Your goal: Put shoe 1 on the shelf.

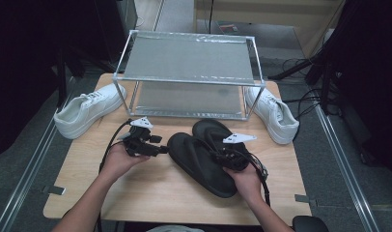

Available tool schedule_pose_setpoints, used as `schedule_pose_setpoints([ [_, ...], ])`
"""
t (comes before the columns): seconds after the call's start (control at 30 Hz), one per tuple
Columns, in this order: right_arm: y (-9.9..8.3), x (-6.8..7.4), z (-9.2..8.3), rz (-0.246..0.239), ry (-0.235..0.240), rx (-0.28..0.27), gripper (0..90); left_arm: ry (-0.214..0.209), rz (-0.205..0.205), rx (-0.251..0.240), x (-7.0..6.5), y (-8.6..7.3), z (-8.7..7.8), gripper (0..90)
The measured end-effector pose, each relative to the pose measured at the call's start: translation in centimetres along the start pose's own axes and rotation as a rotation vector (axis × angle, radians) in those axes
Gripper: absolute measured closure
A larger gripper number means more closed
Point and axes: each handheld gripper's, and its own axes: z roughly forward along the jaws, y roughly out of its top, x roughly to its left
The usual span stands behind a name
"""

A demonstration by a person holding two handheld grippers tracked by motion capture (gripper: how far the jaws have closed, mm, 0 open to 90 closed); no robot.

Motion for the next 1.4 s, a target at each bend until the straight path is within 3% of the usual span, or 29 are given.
schedule_pose_setpoints([
  [0.5, 1.7, -0.2, -0.4, -0.016, 0.017, -0.036, 75.5, 0.034, -0.022, -0.006, 0.0, -1.5, -1.0, 39.5],
  [0.67, 3.2, -0.5, 0.3, -0.059, 0.001, -0.036, 75.5, 0.044, -0.033, -0.005, 0.1, -2.1, -1.3, 39.3],
  [0.77, 3.6, -0.7, 0.7, -0.061, -0.001, -0.039, 75.5, 0.049, -0.038, -0.004, 0.0, -2.5, -1.5, 39.1],
  [0.97, 5.1, -1.3, 2.3, -0.048, -0.009, -0.044, 75.4, 0.057, -0.046, -0.014, -0.1, -3.0, -1.8, 38.2],
  [1.2, 7.2, -2.2, 4.3, -0.029, -0.051, -0.073, 75.5, 0.058, -0.046, -0.014, -0.2, -3.4, -2.0, 38.2],
  [1.4, 8.5, -3.3, 5.5, 0.032, -0.084, -0.085, 75.0, 0.064, -0.046, -0.014, -0.2, -3.5, -2.0, 38.2],
])
